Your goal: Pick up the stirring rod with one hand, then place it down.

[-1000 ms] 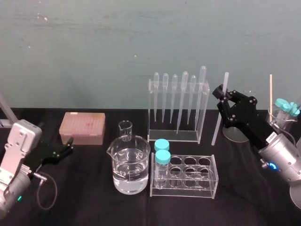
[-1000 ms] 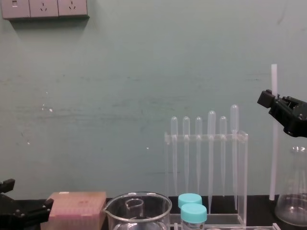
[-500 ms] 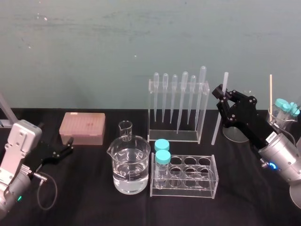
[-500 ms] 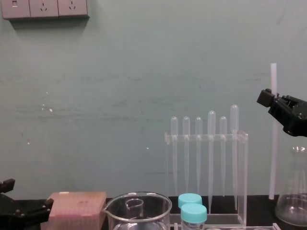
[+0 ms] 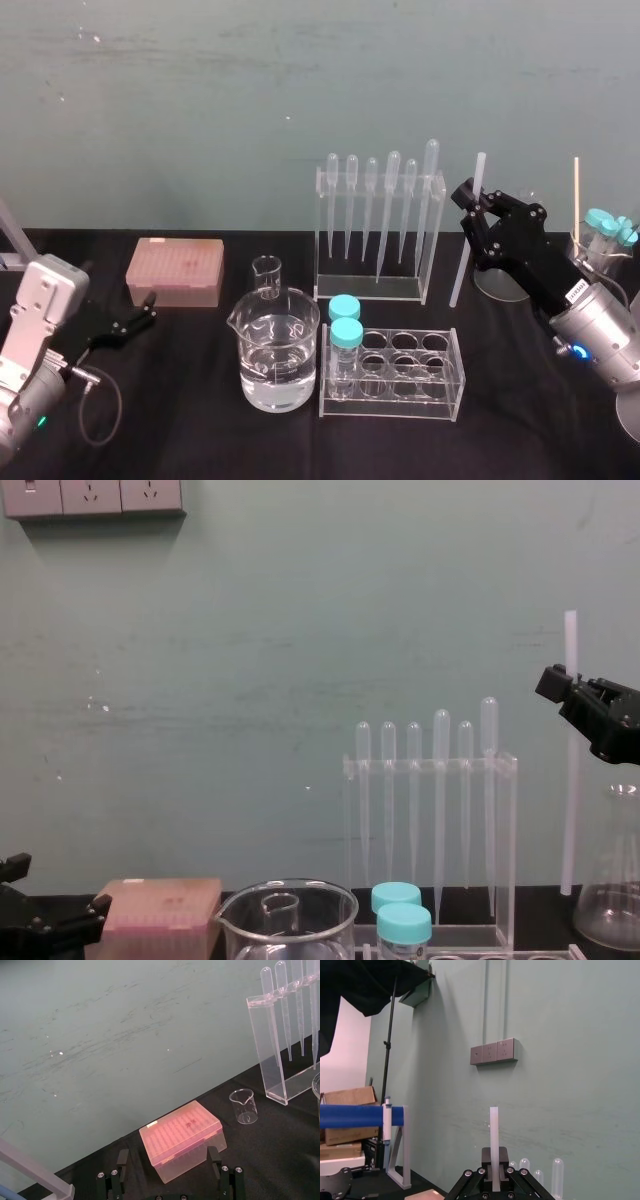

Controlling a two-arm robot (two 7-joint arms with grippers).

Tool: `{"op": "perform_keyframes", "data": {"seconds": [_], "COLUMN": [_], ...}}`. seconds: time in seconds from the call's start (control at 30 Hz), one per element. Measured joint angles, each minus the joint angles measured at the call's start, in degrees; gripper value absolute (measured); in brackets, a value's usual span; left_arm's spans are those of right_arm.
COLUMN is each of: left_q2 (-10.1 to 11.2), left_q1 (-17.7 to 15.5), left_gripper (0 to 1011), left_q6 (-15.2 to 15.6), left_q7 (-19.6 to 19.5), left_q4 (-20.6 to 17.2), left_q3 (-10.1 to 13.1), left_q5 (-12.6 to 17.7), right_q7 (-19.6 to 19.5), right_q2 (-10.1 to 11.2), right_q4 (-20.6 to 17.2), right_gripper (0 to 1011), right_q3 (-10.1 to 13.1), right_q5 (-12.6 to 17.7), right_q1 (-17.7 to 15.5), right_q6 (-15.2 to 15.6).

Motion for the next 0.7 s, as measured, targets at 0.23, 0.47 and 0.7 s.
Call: {"op": "perform_keyframes", "data": {"seconds": [0.23, 0.47, 0.7], "left_q2": [0.00, 0.00, 0.00], "left_q1": [0.00, 0.00, 0.00], "left_gripper": [1000, 1000, 1000], "left_q6": [0.00, 0.00, 0.00], "left_q7": [0.00, 0.00, 0.00], "left_q4": [0.00, 0.00, 0.00], "left_q3": [0.00, 0.00, 0.00], "left_q5": [0.00, 0.00, 0.00], "right_q7": [0.00, 0.00, 0.00], "right_q2": [0.00, 0.00, 0.00], "right_q4": [0.00, 0.00, 0.00], "right_gripper": [69, 69, 69], "right_q3": [0.00, 0.00, 0.00], "right_q5": [0.00, 0.01, 0.00], "right_q1": [0.00, 0.00, 0.00], "right_q6": [0.00, 0.00, 0.00]}}
